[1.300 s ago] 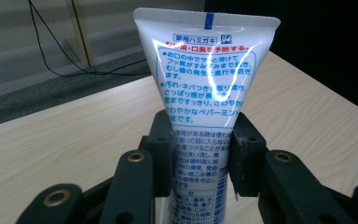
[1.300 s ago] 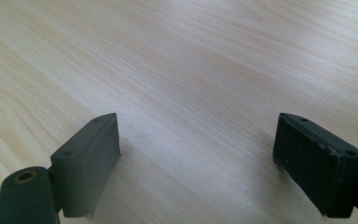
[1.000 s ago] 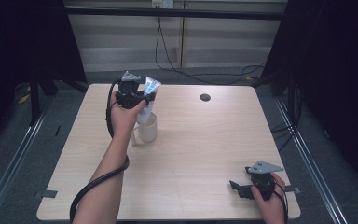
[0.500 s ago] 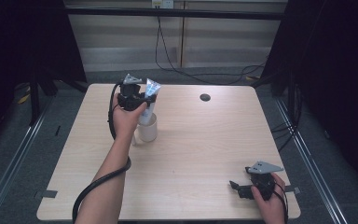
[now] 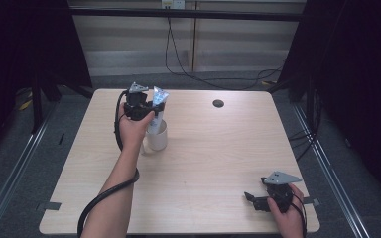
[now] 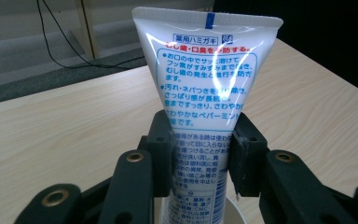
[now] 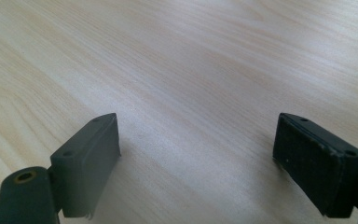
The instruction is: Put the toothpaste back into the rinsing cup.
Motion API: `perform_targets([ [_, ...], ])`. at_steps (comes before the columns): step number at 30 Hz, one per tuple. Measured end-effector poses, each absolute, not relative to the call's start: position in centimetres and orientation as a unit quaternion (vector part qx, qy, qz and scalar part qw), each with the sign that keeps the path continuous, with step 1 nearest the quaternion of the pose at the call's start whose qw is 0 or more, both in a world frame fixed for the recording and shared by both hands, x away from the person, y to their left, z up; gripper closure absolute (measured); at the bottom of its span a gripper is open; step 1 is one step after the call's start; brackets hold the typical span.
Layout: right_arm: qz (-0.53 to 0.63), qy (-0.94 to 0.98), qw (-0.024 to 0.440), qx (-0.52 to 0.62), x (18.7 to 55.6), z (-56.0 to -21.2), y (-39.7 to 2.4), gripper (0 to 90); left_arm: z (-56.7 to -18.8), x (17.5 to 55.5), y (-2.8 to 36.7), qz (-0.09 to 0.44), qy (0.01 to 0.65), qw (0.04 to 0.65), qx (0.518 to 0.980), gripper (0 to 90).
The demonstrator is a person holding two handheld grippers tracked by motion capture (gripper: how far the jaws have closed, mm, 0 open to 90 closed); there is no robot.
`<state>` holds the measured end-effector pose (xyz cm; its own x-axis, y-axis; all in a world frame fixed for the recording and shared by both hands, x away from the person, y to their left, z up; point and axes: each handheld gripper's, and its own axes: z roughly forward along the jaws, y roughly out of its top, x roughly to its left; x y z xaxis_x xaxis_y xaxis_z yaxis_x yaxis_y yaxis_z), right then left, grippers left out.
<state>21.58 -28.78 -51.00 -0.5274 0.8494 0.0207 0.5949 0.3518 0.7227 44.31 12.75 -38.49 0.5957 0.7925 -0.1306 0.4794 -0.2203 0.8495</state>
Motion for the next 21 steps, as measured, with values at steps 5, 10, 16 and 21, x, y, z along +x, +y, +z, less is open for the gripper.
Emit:
perform_targets([
  [5,0.348,0.802,0.182,0.45,21.6,-51.0,-28.8,14.0,-38.9,44.2,12.7,0.166,0.417,0.456,0.769,65.6],
  [10,0.348,0.802,0.182,0.45,21.6,-51.0,-28.8,14.0,-39.3,44.0,13.0,0.163,0.421,0.455,0.767,65.5],
  [16,0.348,0.802,0.183,0.45,21.6,-51.0,-28.8,14.0,-39.7,43.6,13.3,0.164,0.422,0.45,0.769,65.4],
  [21,0.348,0.802,0.183,0.45,21.6,-51.0,-28.8,14.0,-40.0,43.4,13.4,0.16,0.427,0.454,0.766,65.3],
])
